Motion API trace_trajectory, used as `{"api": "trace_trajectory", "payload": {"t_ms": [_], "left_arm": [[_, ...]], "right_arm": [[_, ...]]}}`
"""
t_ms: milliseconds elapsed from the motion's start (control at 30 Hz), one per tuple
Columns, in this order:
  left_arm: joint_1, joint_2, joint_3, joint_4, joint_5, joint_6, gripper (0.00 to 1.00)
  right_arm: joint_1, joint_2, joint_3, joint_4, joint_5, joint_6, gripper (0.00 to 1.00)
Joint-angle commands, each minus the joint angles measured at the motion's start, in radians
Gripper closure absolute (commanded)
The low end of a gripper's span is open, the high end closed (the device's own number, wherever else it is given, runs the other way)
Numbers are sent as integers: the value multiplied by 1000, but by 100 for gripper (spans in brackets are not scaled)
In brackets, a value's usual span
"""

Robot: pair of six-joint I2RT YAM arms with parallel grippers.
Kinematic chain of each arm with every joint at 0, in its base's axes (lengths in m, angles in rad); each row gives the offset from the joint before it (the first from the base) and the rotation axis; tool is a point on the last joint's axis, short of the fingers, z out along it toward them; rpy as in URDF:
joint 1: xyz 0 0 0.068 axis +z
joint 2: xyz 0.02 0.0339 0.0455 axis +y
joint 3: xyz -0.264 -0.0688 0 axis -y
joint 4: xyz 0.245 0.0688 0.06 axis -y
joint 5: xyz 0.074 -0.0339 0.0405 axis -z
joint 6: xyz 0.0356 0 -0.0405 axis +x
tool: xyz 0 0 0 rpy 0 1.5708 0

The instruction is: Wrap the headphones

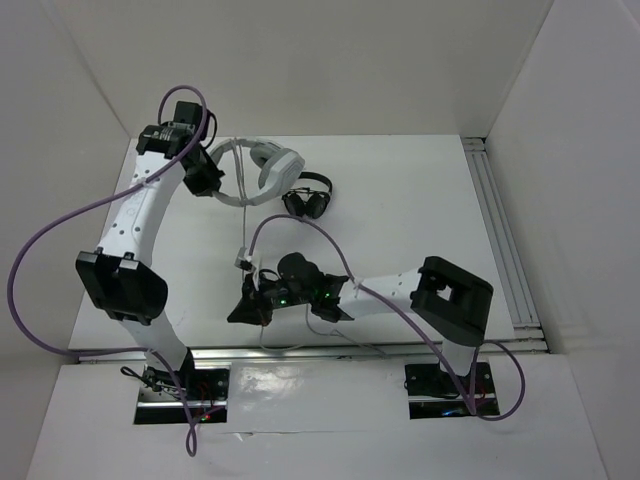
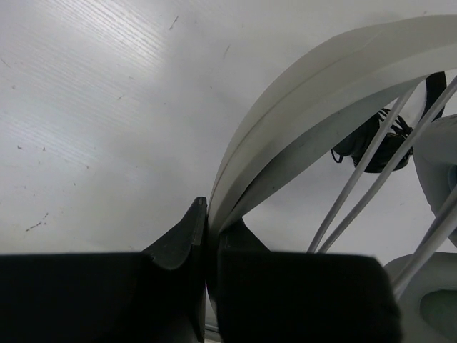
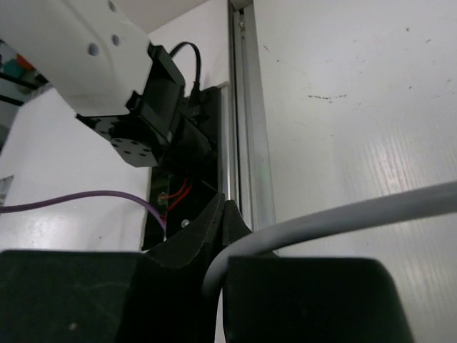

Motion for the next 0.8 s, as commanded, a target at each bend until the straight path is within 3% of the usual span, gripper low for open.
{"api": "trace_trajectory", "payload": {"t_ms": [0, 167, 400, 500, 600, 667, 767], "left_arm": [[-6, -108, -3, 210, -22, -105, 100], [38, -166, -146, 259, -89, -19, 100], [20, -211, -293, 235, -329, 36, 100], [-5, -251, -360, 235, -373, 65, 100], [-43, -263, -417, 285, -335, 168, 100], [-78, -278, -457, 278, -314, 224, 100], [-124, -358, -576, 307, -274, 280, 100]], "right_arm": [[49, 3, 71, -140, 10, -81, 100], [68, -132, 81, -285, 113, -171, 100], [77, -284, 176, -617, 258, -331, 100], [77, -293, 278, -853, 346, -407, 100], [87, -284, 396, -972, 529, -489, 100], [88, -284, 460, -1061, 749, -545, 100], [88, -304, 453, -1035, 1055, -637, 100]]}}
